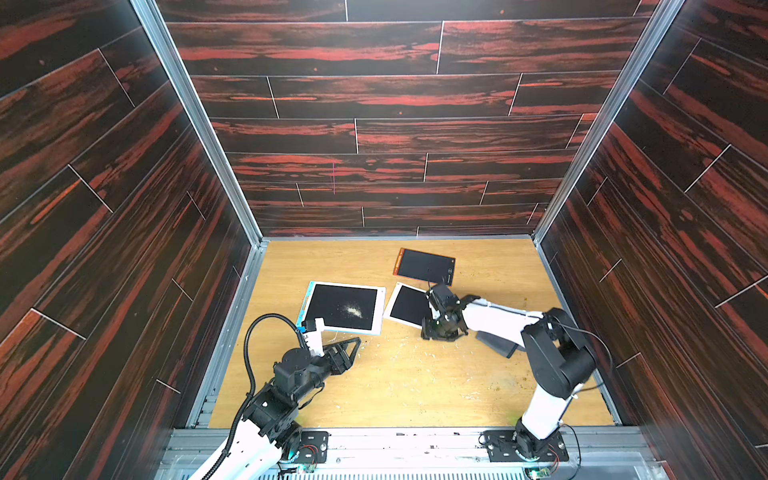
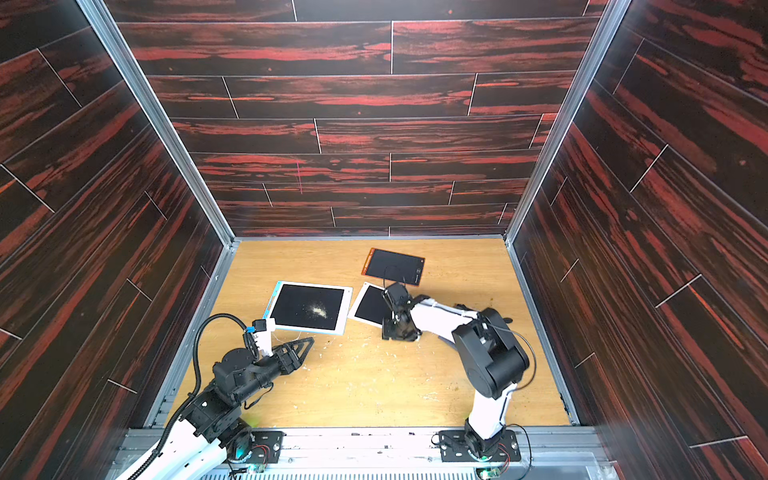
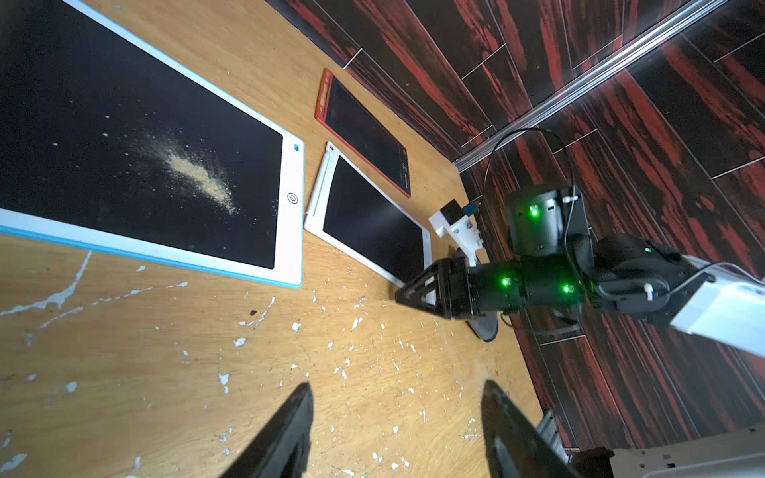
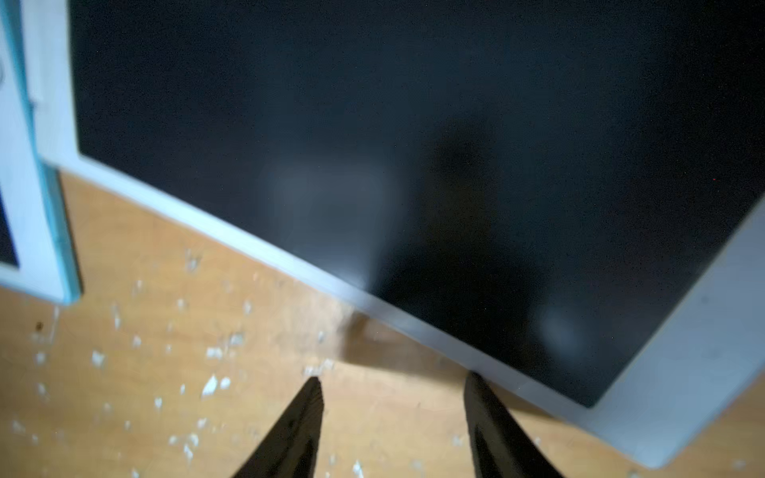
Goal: Wipe the drawing tablet
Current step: Place the drawing tablet at the center of the board.
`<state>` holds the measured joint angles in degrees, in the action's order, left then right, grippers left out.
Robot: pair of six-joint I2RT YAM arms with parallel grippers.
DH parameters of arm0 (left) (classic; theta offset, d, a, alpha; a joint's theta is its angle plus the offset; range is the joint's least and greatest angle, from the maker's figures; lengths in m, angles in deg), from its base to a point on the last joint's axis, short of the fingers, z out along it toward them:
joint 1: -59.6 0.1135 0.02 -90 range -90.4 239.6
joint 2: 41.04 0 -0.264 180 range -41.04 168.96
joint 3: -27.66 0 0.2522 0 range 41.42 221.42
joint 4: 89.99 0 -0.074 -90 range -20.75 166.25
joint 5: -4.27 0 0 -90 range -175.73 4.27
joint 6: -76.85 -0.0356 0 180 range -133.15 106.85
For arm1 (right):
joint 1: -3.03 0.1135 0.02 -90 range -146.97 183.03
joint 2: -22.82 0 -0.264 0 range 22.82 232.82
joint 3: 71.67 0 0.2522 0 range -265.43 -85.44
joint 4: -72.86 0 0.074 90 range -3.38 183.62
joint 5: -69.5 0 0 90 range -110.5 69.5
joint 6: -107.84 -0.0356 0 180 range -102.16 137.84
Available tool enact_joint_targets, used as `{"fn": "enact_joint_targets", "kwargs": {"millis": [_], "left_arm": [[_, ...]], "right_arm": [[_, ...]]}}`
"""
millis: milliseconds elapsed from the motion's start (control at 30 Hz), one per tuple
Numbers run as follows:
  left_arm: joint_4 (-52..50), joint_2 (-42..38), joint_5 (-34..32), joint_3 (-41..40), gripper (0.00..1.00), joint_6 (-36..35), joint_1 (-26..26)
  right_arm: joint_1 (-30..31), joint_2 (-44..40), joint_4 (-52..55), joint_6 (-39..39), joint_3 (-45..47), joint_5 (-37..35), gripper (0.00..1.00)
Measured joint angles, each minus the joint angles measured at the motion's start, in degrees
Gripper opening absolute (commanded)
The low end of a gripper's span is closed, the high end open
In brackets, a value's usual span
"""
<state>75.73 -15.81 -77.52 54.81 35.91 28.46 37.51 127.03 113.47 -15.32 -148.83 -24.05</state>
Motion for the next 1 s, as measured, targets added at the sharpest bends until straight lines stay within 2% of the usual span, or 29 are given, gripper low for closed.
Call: {"fn": "enact_joint_targets", "kwargs": {"millis": [100, 267, 367, 433, 567, 633, 767, 1000], "left_arm": [[-2.47, 2.69, -1.2, 1.42, 0.68, -0.79, 0.0], [-4.66, 12.48, -3.41, 6.6, 0.68, -2.19, 0.15], [-5.99, 18.34, -5.92, 9.75, 0.74, -2.47, 1.49], [-6.8, 20.63, -7.52, 10.95, 0.75, -2.12, 4.55], [-6.67, 24.52, -8.74, 11.74, 0.74, -0.37, 16.98], [-6.6, 27.41, -10.1, 12.46, 0.74, 0.33, 21.55], [-3.32, 33.4, -11.26, 13.6, 0.74, 1.73, 25.46], [1.03, 41.9, -11.89, 15.65, 0.74, 3.34, 31.95]], "right_arm": [[-1.99, 1.88, 0.15, 0.72, -2.51, -1.75, 0.58], [-4.55, 4.52, 0.63, 2.4, -6.14, -2.97, 0.57], [-4.98, 4.57, 0.31, 2.89, -6.45, -1.84, 0.56], [-4.57, 3.63, -1.05, 2.93, -5.31, 0.33, 0.57], [-1.53, -0.76, -5.29, 2.43, -0.59, 8.02, 0.57], [0.74, -1.7, -7.41, 1.92, -0.17, 12.17, 0.57], [3.96, -0.79, -11.19, 0.98, -1.7, 18.03, 0.57], [4.35, 5.42, -13.4, -0.87, -7.41, 20.44, 0.57]]}}
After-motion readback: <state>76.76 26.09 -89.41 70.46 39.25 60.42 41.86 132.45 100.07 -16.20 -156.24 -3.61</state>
